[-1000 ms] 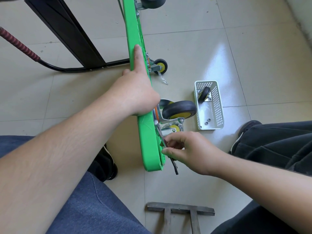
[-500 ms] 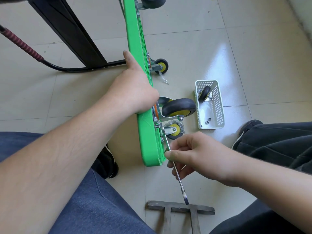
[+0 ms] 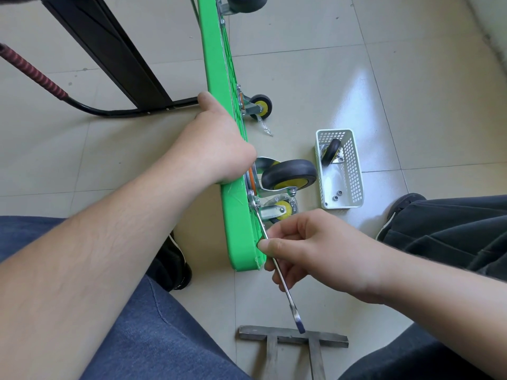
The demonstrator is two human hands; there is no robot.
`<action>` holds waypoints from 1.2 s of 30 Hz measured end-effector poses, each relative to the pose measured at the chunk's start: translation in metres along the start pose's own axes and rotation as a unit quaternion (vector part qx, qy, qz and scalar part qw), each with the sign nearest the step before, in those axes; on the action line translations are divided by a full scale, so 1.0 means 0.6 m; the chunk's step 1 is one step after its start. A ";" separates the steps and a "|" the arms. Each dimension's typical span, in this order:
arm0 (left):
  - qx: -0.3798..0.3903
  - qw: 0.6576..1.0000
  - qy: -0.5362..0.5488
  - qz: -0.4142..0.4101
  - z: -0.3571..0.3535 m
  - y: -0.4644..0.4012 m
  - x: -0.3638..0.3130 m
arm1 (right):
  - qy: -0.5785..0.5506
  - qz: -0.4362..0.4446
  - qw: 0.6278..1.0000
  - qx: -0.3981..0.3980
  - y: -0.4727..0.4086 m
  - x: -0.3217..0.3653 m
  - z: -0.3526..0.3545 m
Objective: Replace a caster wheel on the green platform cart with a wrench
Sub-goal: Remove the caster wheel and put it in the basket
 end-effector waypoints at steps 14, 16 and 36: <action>-0.007 1.000 -0.020 0.012 0.002 -0.002 0.003 | 0.039 0.032 0.999 -0.002 -0.031 -0.032 -0.001; -0.006 1.000 -0.018 0.009 0.003 -0.002 0.002 | 0.063 0.052 0.997 0.000 -0.040 -0.035 0.000; 0.005 1.000 -0.016 0.005 0.001 -0.002 0.002 | 0.274 0.136 0.950 -0.059 -0.072 -0.025 0.026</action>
Point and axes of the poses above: each hand's wrist, its own y-axis away from the middle knuckle, its own z-axis out of the back of the hand, x = y × z, the point moved 5 cm from there along -y, towards the middle knuckle, and after that the axes turned 2 degrees about y, right-handed, at the moved point
